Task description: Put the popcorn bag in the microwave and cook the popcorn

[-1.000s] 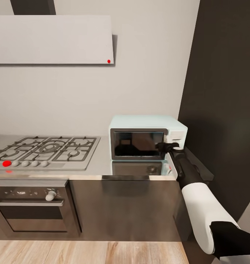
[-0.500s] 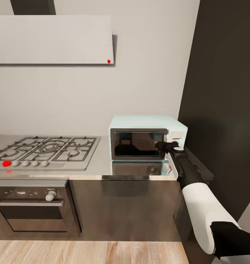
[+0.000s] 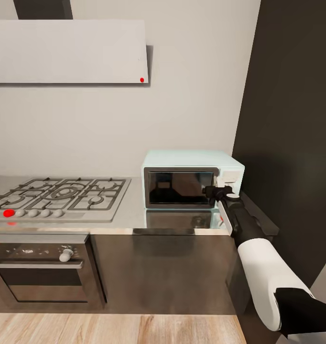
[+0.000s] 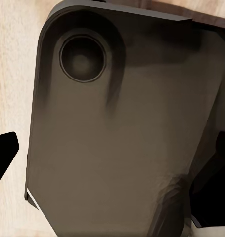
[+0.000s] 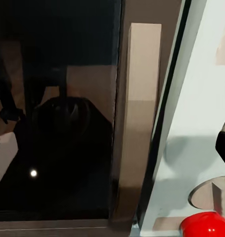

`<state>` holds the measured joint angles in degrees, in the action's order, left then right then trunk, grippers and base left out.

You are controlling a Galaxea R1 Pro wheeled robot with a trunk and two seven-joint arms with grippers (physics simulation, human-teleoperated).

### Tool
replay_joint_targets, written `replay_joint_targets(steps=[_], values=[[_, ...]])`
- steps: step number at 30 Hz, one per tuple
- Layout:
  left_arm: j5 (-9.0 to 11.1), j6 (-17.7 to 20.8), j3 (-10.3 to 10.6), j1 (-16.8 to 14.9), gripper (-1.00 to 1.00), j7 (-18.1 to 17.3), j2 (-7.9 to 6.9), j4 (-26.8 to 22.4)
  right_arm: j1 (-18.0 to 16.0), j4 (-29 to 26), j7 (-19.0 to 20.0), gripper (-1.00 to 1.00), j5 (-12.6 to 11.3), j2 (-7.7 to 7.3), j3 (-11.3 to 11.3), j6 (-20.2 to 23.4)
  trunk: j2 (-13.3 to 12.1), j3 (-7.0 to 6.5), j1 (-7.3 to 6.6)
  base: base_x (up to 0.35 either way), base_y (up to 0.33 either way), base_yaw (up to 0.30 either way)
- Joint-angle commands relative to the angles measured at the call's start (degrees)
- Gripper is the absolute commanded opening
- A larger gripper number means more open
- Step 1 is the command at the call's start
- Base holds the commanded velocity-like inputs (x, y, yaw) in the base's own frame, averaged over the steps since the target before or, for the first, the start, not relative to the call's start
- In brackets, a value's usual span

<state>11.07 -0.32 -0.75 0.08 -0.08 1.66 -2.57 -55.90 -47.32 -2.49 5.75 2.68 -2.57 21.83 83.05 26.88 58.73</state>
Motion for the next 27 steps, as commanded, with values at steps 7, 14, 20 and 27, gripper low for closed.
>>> replay_joint_targets(steps=[7,14,20,27], values=[[0.36,-0.03,-0.04,0.01,1.00,-0.01,0.01,-0.06,-0.06,0.03,0.12,1.00,0.58,-0.08,-0.24,0.24,0.03,0.05,0.00,0.000,0.000,0.000],[0.36,-0.03,-0.04,0.02,1.00,-0.01,0.01,-0.06,-0.04,2.05,0.28,1.00,-0.58,-2.02,-0.24,-0.90,0.03,0.05,0.00,0.000,0.000,0.000],[0.36,-0.03,-0.04,0.01,1.00,-0.01,0.01,-0.06,-0.06,3.17,0.24,1.00,-1.62,-2.41,-0.16,-2.03,0.03,0.05,0.00,0.000,0.000,0.000],[0.36,-0.03,-0.04,0.01,1.00,-0.01,0.01,-0.06,-0.06,3.20,-0.43,1.00,-1.13,-1.53,0.08,-2.05,0.03,0.05,0.00,0.000,0.000,0.000]])
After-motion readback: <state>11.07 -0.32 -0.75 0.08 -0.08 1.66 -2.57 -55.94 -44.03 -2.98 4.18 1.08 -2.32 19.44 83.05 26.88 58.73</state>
